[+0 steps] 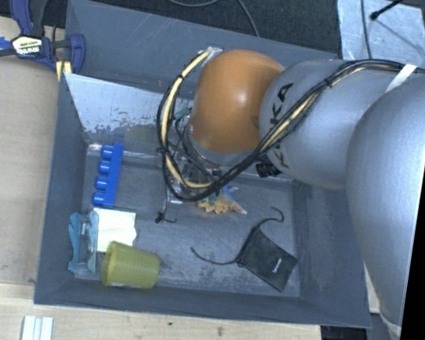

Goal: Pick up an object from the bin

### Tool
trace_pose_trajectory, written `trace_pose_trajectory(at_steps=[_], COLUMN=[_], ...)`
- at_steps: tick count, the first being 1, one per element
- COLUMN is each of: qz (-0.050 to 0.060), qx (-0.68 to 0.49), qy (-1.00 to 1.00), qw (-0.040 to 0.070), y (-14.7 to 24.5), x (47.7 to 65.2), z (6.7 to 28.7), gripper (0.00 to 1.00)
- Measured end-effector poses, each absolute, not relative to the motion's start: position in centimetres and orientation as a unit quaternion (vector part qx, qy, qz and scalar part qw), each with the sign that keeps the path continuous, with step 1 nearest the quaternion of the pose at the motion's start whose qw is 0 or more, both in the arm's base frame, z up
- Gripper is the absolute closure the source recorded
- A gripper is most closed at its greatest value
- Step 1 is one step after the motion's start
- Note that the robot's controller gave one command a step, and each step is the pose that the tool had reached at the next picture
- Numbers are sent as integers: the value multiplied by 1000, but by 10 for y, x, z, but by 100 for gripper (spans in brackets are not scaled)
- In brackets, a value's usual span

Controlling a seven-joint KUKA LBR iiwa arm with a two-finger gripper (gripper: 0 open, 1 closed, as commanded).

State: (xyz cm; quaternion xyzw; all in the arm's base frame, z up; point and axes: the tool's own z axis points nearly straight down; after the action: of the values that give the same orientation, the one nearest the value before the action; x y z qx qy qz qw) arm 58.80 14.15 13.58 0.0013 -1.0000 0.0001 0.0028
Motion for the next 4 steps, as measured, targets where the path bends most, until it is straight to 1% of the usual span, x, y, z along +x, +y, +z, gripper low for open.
trace_pose_trajectory(at_steps=[1,2,3,4], qz=[0,0,0,0], qx=[0,112,221,354], qy=[-1000,-994,-975,-935], qw=[-1,-5,1,-6], y=[141,166,184,205], x=[590,609,611,623], z=[141,111,93,113], gripper=[0,0,0,0])
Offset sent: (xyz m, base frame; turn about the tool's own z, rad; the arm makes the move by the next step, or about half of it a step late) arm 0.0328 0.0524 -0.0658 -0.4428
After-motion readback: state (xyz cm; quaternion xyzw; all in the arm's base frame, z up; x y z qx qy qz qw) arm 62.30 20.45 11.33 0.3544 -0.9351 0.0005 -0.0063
